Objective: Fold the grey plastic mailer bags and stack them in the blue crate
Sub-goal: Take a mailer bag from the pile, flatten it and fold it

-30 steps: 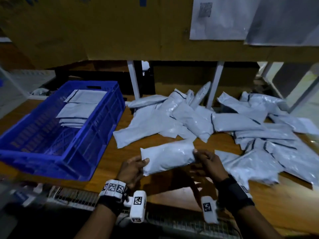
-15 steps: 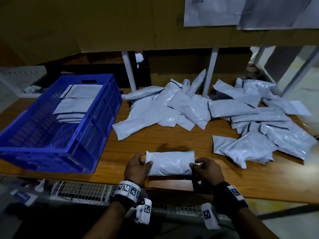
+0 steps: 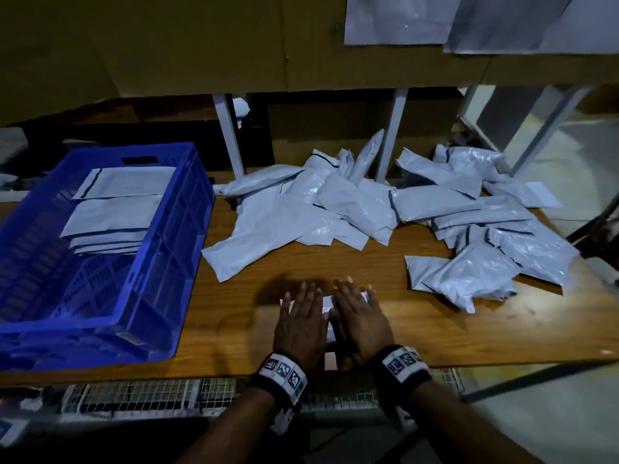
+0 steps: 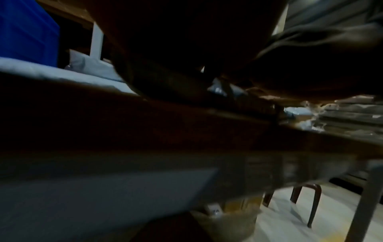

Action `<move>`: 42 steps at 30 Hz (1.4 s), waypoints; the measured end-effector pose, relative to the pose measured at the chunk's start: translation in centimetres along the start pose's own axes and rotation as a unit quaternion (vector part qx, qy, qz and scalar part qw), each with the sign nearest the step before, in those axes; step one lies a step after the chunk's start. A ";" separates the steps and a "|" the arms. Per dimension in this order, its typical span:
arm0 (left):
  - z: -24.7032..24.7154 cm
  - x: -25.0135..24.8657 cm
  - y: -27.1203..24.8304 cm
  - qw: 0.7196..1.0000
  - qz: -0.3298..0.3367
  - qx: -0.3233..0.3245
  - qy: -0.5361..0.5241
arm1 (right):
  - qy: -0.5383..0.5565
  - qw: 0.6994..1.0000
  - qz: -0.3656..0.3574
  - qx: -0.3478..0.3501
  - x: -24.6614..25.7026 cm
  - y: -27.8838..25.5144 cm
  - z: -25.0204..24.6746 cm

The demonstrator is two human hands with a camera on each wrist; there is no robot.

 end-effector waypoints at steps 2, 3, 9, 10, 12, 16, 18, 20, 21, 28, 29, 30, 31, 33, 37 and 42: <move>0.4 0.1 0.0 0.999 0.016 0.009 0.031 | 0.004 1.000 0.000 0.018 0.1 0.0 1.0; 0.5 0.1 0.1 0.999 0.020 0.011 0.043 | 0.011 1.000 0.006 0.020 0.0 -0.1 1.3; 1.6 0.2 0.5 0.997 0.019 0.031 0.068 | -0.005 1.000 0.011 0.016 -0.1 -0.4 2.3; 1.6 0.2 0.5 0.997 0.019 0.028 0.067 | -0.006 1.000 0.009 0.013 -0.2 -0.4 2.4; 1.7 0.2 0.6 0.996 0.029 0.029 0.076 | -0.009 1.000 0.007 0.012 -0.2 -0.3 2.4; 2.1 0.3 0.9 0.999 0.012 0.014 0.044 | -0.013 1.000 0.010 0.024 0.0 -0.2 2.0; 2.5 0.3 1.0 1.000 0.006 0.002 0.025 | -0.007 1.000 0.012 0.028 0.3 -0.2 1.8; 2.7 0.3 1.0 1.000 0.005 -0.006 0.012 | -0.003 0.999 0.016 0.030 0.4 -0.1 1.7; 2.6 0.2 1.0 1.000 0.005 -0.005 0.010 | -0.003 0.999 0.018 0.029 0.4 -0.1 1.6; 3.1 0.1 1.3 1.000 0.010 -0.022 0.000 | 0.001 0.999 0.026 0.043 0.4 0.1 1.7; 3.3 0.1 1.3 1.000 0.006 -0.021 -0.002 | 0.001 0.999 0.025 0.041 0.4 0.1 1.7; 3.4 0.1 1.4 1.000 0.003 -0.020 -0.003 | 0.002 0.999 0.023 0.038 0.4 0.1 1.7; 3.5 0.1 1.5 1.000 0.001 -0.018 -0.003 | 0.002 0.999 0.021 0.033 0.4 0.0 1.7; 3.6 0.1 1.5 1.000 0.002 -0.010 -0.003 | 0.003 0.999 0.017 0.030 0.3 0.0 1.7; 3.6 0.4 1.7 1.000 -0.001 -0.002 -0.015 | 0.012 0.999 0.015 0.030 0.3 0.0 1.5; 2.1 0.5 1.1 1.000 0.012 0.003 -0.019 | 0.037 0.999 0.011 0.029 0.3 -0.2 1.1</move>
Point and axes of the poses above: each hand's wrist, its own y-axis towards the middle knuckle, its own z-axis out of the palm, x = y × z, the point moved 2 cm from there along y, towards the middle knuckle, and after that the axes turned 14 degrees about -z, right-handed, at the moved point
